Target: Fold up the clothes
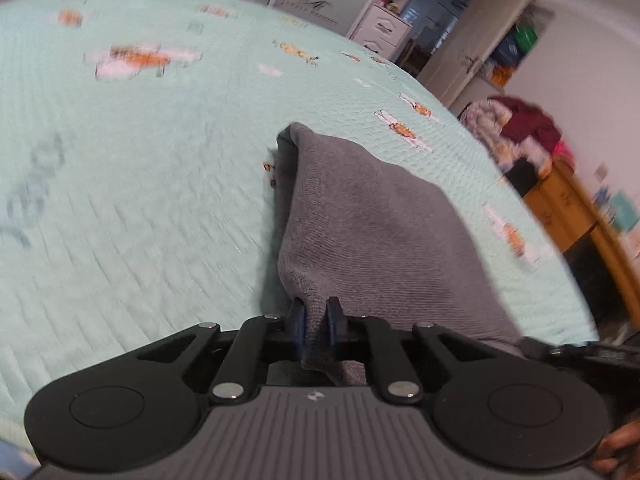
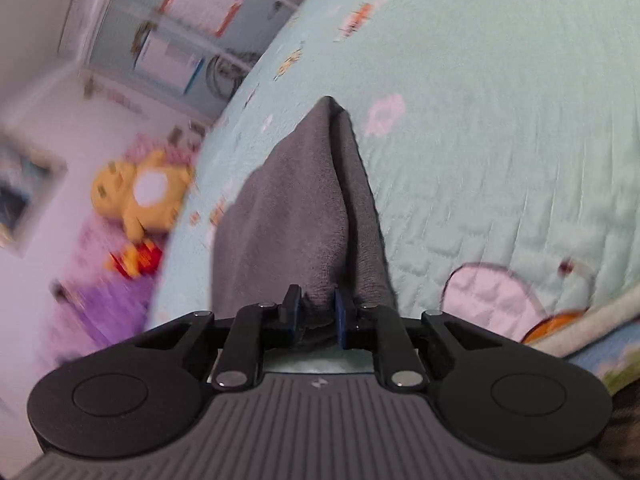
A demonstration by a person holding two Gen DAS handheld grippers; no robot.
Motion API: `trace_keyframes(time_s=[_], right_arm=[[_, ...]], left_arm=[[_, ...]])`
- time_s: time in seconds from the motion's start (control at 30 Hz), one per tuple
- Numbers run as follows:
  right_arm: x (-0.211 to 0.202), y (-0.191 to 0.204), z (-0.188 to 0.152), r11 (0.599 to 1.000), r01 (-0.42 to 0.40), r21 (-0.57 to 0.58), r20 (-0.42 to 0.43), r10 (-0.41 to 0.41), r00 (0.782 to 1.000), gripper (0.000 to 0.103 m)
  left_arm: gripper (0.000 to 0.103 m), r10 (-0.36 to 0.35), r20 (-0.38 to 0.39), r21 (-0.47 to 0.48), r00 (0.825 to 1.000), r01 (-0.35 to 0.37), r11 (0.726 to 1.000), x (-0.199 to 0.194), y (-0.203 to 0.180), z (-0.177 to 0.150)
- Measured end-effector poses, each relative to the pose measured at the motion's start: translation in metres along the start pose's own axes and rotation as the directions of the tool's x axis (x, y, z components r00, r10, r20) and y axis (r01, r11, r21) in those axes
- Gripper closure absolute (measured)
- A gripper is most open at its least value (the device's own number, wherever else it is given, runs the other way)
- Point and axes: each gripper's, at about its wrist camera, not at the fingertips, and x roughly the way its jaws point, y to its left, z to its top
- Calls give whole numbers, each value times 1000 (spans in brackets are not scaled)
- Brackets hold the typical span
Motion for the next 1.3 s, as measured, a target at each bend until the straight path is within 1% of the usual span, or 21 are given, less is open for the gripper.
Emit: trace_keyframes(time_s=[0.1,0.2,0.23,0.3,0.33,0.4,0.47,0.5,0.53,0.57,0.63,0.67,0.7,0.77,0.8,0.87,0.93,1.03,1.17,1.2,1.3], right_arm=[[1,15,-11,974,86,-210,-9,-90,996,89],[6,12,-18,959,105,-263,3,-108,994,89],[5,11,-19,959,102,-264,6,-105,995,89],[1,7,-17,968,79,-238,5,-80,997,88],[-1,5,-15,975,60,-213,3,-61,998,88],[-5,-4,-11,989,16,-148,4,-16,1000,88],[-8,-12,-9,996,-26,-86,9,27,1000,88],[-9,-15,-8,997,-43,-63,11,44,999,88],[-10,-16,-10,997,-49,-58,14,50,999,87],[-10,-17,-12,997,-54,-53,18,55,998,87],[-11,-18,-15,997,-63,-48,27,64,998,85],[-12,-16,-18,997,-57,-61,36,59,998,85],[-13,-14,-20,996,-50,-75,45,54,998,85],[-17,-10,-26,993,-32,-114,65,40,997,84],[-20,-6,-30,989,-4,-150,80,16,997,84],[-24,3,-40,965,77,-250,116,-49,992,83],[-28,14,-52,915,173,-364,163,-120,979,83],[-27,26,-69,830,277,-484,235,-181,955,82],[-16,46,-76,752,310,-582,277,-174,945,79],[-10,49,-75,737,320,-595,274,-188,943,77],[1,57,-79,703,344,-622,286,-205,936,77]], left_arm=[[90,25,-7,38,1000,-25,999,8,2,-3],[87,33,-12,68,999,-32,997,6,-1,-2],[83,43,-17,73,999,-42,996,4,-2,0],[82,85,-3,92,996,-84,992,-7,-8,1],[82,114,28,119,993,-117,986,-14,-14,0],[85,176,119,181,977,-196,964,-32,-28,-2],[87,166,210,238,964,-215,947,-47,-45,-1],[87,135,242,271,961,-201,941,-52,-55,0],[87,82,254,321,964,-164,933,-53,-67,2],[86,17,247,391,969,-116,913,-48,-80,3],[80,-83,174,502,981,-17,865,-29,-102,4],[80,-116,107,530,988,42,847,-13,-108,4],[79,-124,38,532,992,85,843,6,-109,5],[81,-104,-68,498,992,125,858,41,-102,5],[86,-100,-89,466,991,130,875,51,-95,6],[86,-135,-95,406,986,163,899,56,-83,6],[87,-153,-93,380,984,178,908,55,-76,6],[87,-171,-102,359,980,197,912,52,-74,4],[88,-188,-113,325,976,215,921,52,-73,7],[90,-192,-115,312,975,218,925,54,-72,8],[93,-209,-126,275,970,237,932,56,-66,8]])
